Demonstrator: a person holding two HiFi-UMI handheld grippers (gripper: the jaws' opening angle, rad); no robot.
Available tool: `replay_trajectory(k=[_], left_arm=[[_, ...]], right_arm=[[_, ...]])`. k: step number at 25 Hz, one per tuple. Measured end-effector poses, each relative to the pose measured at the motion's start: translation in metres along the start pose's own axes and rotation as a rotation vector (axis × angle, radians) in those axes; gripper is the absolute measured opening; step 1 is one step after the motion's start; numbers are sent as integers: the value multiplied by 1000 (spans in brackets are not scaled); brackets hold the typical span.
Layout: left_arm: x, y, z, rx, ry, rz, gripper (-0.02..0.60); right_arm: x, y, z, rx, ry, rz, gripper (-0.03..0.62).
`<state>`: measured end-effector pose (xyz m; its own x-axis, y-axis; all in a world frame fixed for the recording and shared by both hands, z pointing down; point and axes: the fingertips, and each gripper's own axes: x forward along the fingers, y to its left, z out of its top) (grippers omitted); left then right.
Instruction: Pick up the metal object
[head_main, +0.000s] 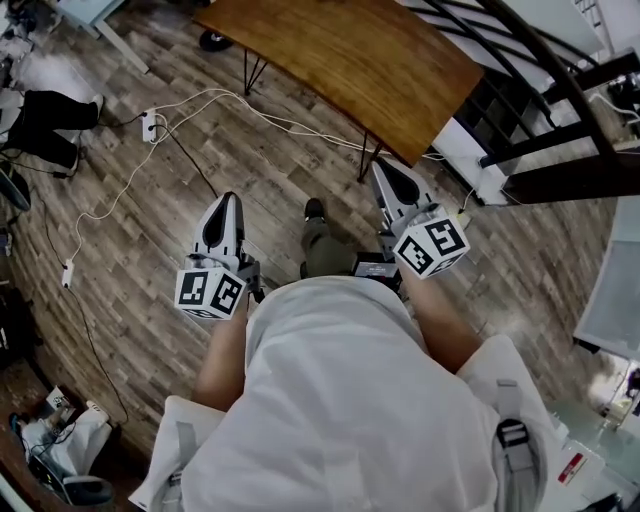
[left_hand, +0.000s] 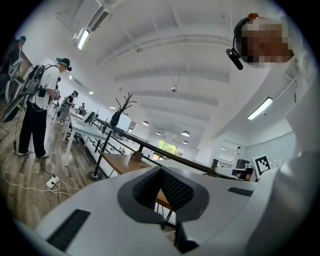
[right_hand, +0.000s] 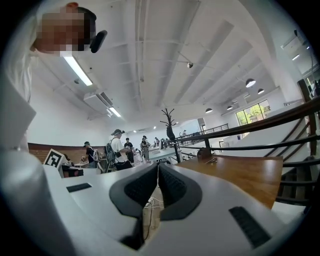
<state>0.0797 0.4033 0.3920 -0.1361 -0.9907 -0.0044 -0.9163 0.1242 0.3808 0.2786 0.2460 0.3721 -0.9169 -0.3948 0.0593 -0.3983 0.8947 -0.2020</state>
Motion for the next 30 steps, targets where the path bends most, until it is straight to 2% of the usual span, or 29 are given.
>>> replay_trajectory(k=[4,7,13,18,24,27,30], left_arm=[[32,26,4,-13,28,3,5],[69,35,16,4,38,-27,5],[143,47,65,103,45,-105,6],[195,68,93,114,47,-135,6],[239,125,101,83,77,-88,8],[262,166,103,76,107,-100,8],[296,209,104,43,117,-140,8]], right_arm=[[41,-11,8,10,-14,9,25],[76,-32,17,24,-18,5,25],[157,-73,50,37,-40,9,25],[209,-99,77,23,-62,33,25],[270,-112,79,19,-81,21,25],[306,-108,70,21,-63,0,25],[341,-112,67,1,-54,-60,25]])
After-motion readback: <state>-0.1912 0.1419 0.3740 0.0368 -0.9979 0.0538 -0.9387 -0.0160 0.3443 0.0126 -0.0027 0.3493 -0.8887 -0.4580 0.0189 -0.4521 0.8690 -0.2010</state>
